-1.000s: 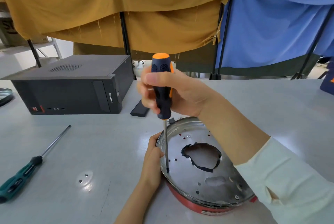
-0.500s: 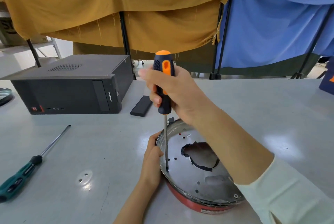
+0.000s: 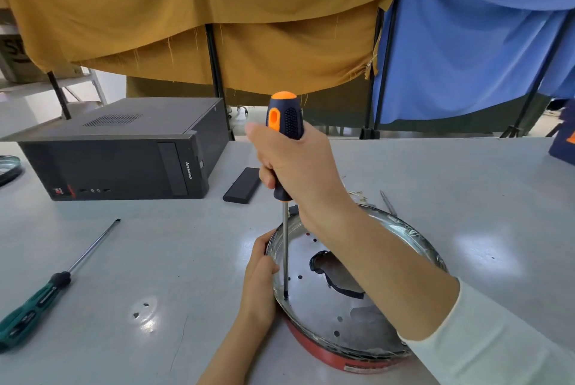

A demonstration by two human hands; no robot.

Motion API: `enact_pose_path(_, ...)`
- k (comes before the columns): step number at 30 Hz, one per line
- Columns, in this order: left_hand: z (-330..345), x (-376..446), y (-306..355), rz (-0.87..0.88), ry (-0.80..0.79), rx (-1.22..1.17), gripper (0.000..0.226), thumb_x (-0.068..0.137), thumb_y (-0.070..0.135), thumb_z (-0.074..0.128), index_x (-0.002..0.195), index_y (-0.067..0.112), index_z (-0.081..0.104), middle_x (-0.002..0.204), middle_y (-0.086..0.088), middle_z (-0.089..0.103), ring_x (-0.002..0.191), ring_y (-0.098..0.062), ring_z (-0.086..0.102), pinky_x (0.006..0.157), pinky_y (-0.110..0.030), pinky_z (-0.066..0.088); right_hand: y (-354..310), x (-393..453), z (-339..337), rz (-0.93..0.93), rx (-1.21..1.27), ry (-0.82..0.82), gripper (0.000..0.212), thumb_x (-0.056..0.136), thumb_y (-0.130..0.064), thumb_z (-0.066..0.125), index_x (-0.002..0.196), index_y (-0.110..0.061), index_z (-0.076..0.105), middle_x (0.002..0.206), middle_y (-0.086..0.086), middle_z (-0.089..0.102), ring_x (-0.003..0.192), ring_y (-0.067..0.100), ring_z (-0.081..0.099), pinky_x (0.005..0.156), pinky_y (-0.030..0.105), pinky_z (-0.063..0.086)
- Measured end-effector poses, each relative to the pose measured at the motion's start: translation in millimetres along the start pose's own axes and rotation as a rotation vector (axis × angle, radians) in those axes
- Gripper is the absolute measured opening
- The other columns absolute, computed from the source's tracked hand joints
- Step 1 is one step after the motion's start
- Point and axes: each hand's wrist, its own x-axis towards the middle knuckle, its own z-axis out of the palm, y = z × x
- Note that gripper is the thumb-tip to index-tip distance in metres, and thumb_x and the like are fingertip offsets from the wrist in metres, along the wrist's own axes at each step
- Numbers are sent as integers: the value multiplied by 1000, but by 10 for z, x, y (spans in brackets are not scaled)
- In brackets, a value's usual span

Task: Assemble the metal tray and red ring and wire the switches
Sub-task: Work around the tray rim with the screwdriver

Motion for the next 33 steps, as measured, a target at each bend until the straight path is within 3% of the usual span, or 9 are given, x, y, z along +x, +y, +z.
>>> enact_pose_path(5, -12, 15, -13, 4, 8, 16, 44, 70, 22, 46, 111, 26, 61, 103, 10, 70, 96, -8, 66, 67, -18, 52, -139, 96, -156, 107, 32, -490, 14, 85, -20, 69, 77, -18, 57, 60, -4, 56, 54, 15, 60, 64, 34, 49)
enact_pose_path(8, -21, 9, -7, 19, -8, 32, 44, 71, 22, 44, 112, 26, 60, 106, 9, 69, 98, -9, 65, 75, -25, 50, -186, 156, -240, 143, 183, -770, 11, 86, -15, 59, 97, -19, 60, 71, -4, 62, 63, 17, 63, 60, 27, 49)
enact_pose_path(10, -22, 3, -6, 28, -15, 21, 45, 71, 22, 43, 112, 24, 60, 107, 7, 69, 98, -10, 65, 73, -23, 50, -185, 146, -239, 144, 283, -861, 7, 85, -12, 61, 87, -13, 55, 65, -3, 57, 52, 14, 55, 54, 24, 44)
enact_pose_path(13, -14, -10, 2, 36, -15, 9, 47, 70, 20, 43, 113, 22, 60, 106, 4, 70, 97, -10, 65, 66, -16, 51, -155, 116, -166, 137, 266, -752, 27, 91, -16, 53, 67, -15, 41, 53, -5, 40, 41, 9, 35, 47, 22, 31)
enact_pose_path(18, 7, 0, -10, 24, 9, -16, 47, 66, 17, 42, 110, 22, 61, 99, 4, 71, 88, -8, 67, 62, -16, 51, -49, -41, -3, 13, 155, -147, 29, 91, -18, 61, 67, -21, 44, 54, -2, 39, 42, 9, 34, 44, 21, 32)
enact_pose_path(20, 5, 11, -18, 15, 16, -16, 46, 66, 17, 41, 108, 22, 61, 97, 3, 71, 86, -8, 67, 60, -16, 51, -33, -75, 20, -28, 93, -32, 29, 89, -19, 63, 67, -20, 45, 56, 0, 41, 43, 9, 36, 44, 22, 34)
enact_pose_path(22, -5, 15, -21, 21, 6, -7, 45, 67, 17, 43, 108, 23, 61, 97, 5, 71, 86, -7, 67, 61, -15, 51, -74, -40, -23, 3, 88, -107, 27, 89, -18, 63, 69, -17, 46, 56, 0, 43, 42, 9, 38, 44, 21, 37)
enact_pose_path(28, -22, 7, -15, 21, -32, -7, 47, 68, 18, 42, 111, 20, 59, 104, 2, 70, 93, -13, 66, 72, -24, 54, -238, 193, -236, 147, 150, -766, 7, 88, -19, 53, 91, -17, 58, 72, -1, 60, 47, 13, 50, 54, 24, 43)
enact_pose_path(33, -12, -7, -20, 41, -23, -10, 48, 69, 21, 42, 114, 19, 59, 105, 3, 70, 95, -10, 66, 69, -19, 52, -161, 144, -107, 84, 148, -716, 29, 90, -18, 50, 65, -13, 35, 47, -4, 37, 36, 10, 33, 43, 18, 33)
